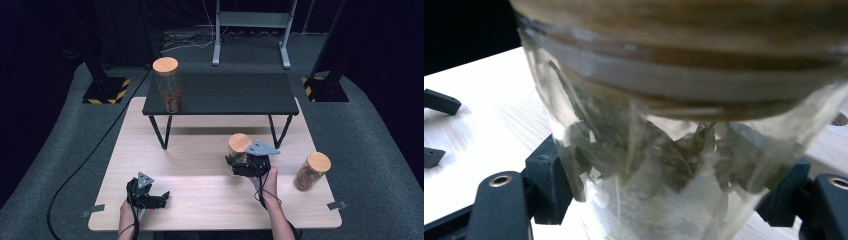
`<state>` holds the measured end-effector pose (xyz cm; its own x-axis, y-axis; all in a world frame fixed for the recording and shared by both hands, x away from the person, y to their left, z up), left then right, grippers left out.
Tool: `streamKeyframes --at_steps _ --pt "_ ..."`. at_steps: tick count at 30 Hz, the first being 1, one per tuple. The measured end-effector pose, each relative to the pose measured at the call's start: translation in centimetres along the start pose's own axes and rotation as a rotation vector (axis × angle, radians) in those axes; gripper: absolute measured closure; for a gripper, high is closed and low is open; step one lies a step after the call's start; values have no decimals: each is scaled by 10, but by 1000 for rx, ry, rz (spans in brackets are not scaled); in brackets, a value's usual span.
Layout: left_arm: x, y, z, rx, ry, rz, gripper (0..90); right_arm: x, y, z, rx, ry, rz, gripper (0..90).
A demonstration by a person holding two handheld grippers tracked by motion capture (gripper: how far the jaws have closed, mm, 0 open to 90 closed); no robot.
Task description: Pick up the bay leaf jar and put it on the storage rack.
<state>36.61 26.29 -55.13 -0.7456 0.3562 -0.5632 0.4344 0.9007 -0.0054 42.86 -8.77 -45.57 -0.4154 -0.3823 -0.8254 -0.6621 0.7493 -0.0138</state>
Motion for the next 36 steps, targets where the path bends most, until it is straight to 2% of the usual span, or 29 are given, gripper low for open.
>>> streamKeyframes --at_steps 12,36 --pt "0 0 0 0 0 0 0 -6 0 -5 -9 -4 13 249" --pt "0 0 0 0 0 0 0 -21 -2 -19 -18 -26 7 249"
Point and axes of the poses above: each handheld gripper's, and its own axes: z roughly forward along the jaws, x roughly out of its underside, y roughly to its left, the point moved 3 cm from there along z, roughly forward along the jaws, and after that the axes turned 11 degrees about y, right-handed, at the moved point
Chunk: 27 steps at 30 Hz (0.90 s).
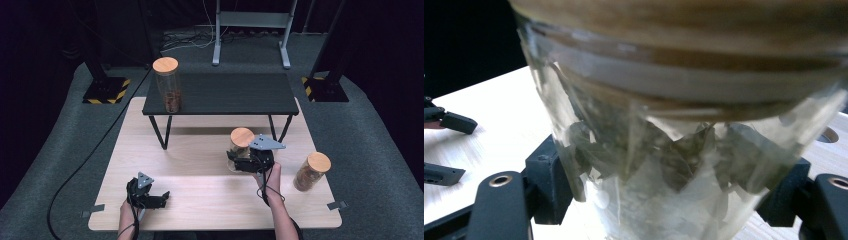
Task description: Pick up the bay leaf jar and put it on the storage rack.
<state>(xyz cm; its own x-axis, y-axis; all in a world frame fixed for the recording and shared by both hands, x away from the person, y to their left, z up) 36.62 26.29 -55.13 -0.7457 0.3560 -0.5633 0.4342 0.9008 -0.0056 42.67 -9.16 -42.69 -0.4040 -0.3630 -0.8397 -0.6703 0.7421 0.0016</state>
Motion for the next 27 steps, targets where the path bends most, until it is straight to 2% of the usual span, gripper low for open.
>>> streamKeyframes --at_steps 27 --pt "0 0 0 0 0 0 0 -21 -6 -10 -23 -14 0 249"
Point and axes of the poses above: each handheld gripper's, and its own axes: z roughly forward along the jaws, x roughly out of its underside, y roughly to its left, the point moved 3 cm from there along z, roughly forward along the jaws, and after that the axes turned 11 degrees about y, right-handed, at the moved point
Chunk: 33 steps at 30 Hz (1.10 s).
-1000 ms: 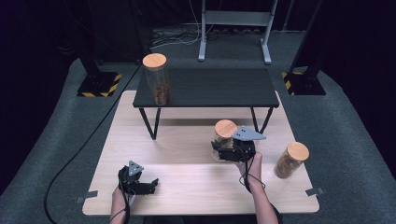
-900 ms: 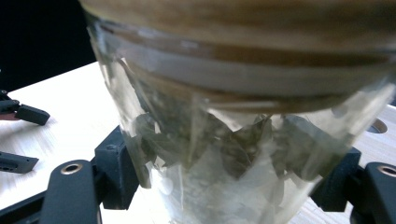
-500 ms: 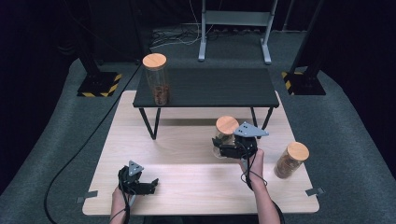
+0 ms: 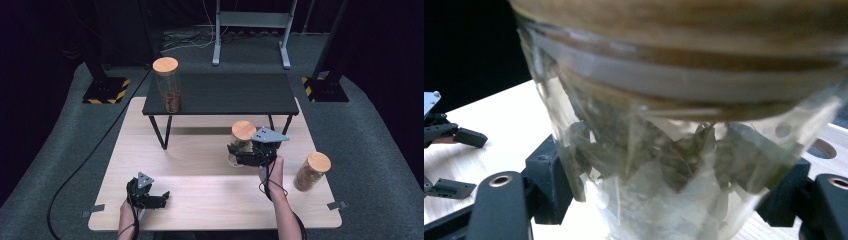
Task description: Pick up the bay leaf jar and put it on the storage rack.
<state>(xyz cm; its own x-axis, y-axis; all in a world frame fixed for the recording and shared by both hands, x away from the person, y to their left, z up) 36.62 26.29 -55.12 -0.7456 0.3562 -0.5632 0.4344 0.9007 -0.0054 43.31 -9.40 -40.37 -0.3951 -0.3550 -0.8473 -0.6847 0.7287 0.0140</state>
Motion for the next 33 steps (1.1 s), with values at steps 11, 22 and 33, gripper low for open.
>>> streamKeyframes --at_steps 11,22,33 --pt "0 0 0 0 0 0 0 -9 -2 -3 -3 2 -5 249" --pt "0 0 0 0 0 0 0 -19 -3 -7 -6 2 -17 250" --pt "0 0 0 0 0 0 0 -25 -4 -10 -7 1 -20 249"
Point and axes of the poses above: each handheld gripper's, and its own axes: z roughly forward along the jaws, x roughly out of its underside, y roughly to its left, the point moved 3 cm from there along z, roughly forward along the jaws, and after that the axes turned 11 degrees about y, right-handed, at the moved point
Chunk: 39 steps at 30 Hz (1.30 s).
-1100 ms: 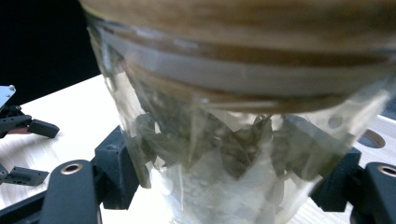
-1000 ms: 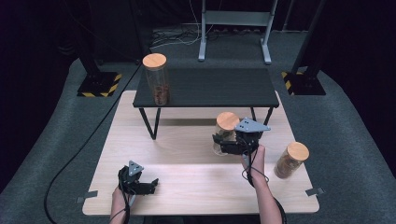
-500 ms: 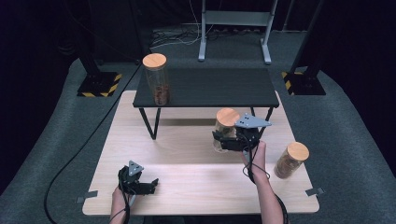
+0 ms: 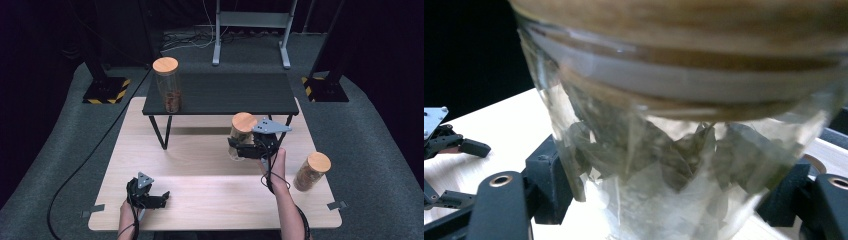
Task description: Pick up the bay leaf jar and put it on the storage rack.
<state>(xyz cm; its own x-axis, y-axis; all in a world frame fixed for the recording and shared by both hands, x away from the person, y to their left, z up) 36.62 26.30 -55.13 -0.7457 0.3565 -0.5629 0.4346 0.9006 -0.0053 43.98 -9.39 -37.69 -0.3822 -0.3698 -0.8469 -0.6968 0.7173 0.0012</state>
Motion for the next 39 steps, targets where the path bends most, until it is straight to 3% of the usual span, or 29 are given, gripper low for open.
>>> streamKeyframes --at_steps 39 --pt "0 0 0 0 0 0 0 -23 -6 -8 -18 -15 -5 249"
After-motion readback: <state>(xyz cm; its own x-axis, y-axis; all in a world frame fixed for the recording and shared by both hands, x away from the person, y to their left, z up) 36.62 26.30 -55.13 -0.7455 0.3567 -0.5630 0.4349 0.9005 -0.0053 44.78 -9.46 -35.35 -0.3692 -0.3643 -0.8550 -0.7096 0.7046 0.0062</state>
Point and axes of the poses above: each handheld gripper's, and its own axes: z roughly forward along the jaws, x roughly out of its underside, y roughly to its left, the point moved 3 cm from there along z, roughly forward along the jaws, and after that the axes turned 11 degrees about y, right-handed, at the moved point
